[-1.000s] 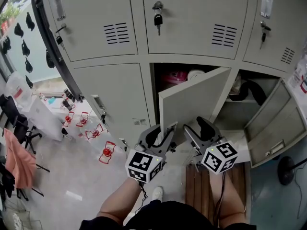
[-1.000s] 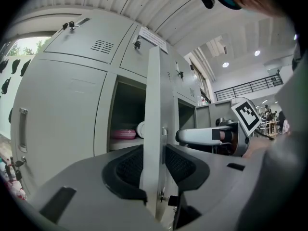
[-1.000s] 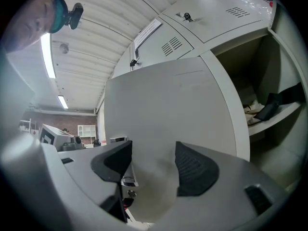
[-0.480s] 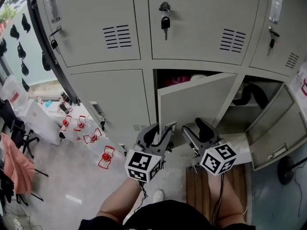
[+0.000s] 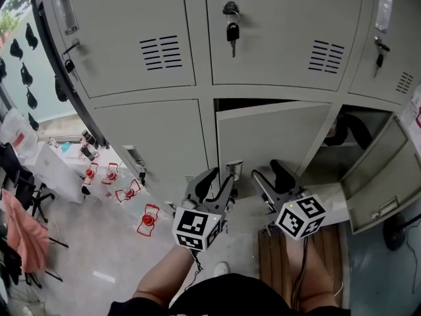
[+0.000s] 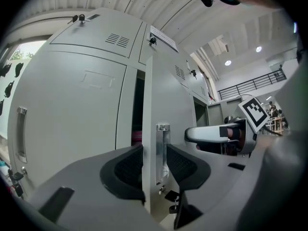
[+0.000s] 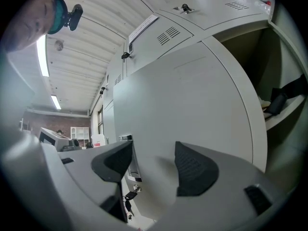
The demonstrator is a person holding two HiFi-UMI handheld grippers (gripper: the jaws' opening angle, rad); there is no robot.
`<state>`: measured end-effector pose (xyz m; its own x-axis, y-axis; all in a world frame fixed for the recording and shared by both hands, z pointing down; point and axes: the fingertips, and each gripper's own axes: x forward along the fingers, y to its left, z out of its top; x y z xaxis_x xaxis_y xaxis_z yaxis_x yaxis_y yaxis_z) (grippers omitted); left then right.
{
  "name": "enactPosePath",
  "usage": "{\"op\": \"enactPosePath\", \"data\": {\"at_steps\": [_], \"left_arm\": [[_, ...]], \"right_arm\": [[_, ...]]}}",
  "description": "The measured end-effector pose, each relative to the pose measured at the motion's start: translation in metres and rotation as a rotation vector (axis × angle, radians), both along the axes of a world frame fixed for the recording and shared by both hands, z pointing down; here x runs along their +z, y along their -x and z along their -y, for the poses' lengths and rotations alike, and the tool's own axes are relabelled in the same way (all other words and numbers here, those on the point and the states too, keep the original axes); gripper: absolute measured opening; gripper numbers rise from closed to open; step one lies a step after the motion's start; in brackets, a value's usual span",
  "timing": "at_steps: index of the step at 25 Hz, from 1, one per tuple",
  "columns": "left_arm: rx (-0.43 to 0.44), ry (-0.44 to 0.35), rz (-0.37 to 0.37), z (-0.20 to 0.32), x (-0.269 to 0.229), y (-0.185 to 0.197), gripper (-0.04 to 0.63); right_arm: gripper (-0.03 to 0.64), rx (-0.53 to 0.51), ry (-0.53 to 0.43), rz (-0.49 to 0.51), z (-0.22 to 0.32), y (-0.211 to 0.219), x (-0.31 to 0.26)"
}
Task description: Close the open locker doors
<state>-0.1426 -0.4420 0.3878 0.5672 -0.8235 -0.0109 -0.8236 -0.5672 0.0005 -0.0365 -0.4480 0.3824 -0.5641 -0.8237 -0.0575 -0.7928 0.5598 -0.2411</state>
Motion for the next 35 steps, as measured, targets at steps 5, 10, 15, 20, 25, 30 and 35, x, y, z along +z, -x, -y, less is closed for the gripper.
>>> {"op": "enactPosePath", "data": {"at_steps": [5, 10, 15, 20, 25, 30, 35], "left_arm": [[0.032, -0.012, 0.018, 0.002, 0.001, 0.001, 0.181], [0.07, -0.012, 0.012, 0.002, 0.001, 0.002, 0.193], [0.087, -0.014, 0.019, 0.002, 0.004, 0.006, 0.204], [0.109, -0.006, 0.018, 0.003, 0.006, 0.006, 0.221], [0.133, -0.007, 0.017, 0.003, 0.005, 0.003, 0.242], [0.147, -0.011, 0.019, 0.003, 0.008, -0.001, 0.247], [0.153, -0.001, 0.014, 0.001, 0.008, -0.003, 0.247]], "right_arm": [[0.273, 0.023, -0.002, 0.007, 0.009, 0.003, 0.0], [0.273, 0.036, -0.003, 0.008, 0.017, 0.005, -0.001], [0.276, 0.048, -0.001, 0.007, 0.024, 0.006, -0.001], [0.281, 0.058, -0.005, 0.01, 0.028, 0.007, -0.001], [0.281, 0.062, -0.011, 0.008, 0.028, 0.007, -0.001], [0.281, 0.064, -0.013, 0.007, 0.029, 0.007, -0.001], [0.281, 0.064, -0.015, 0.011, 0.028, 0.006, -0.001]]}}
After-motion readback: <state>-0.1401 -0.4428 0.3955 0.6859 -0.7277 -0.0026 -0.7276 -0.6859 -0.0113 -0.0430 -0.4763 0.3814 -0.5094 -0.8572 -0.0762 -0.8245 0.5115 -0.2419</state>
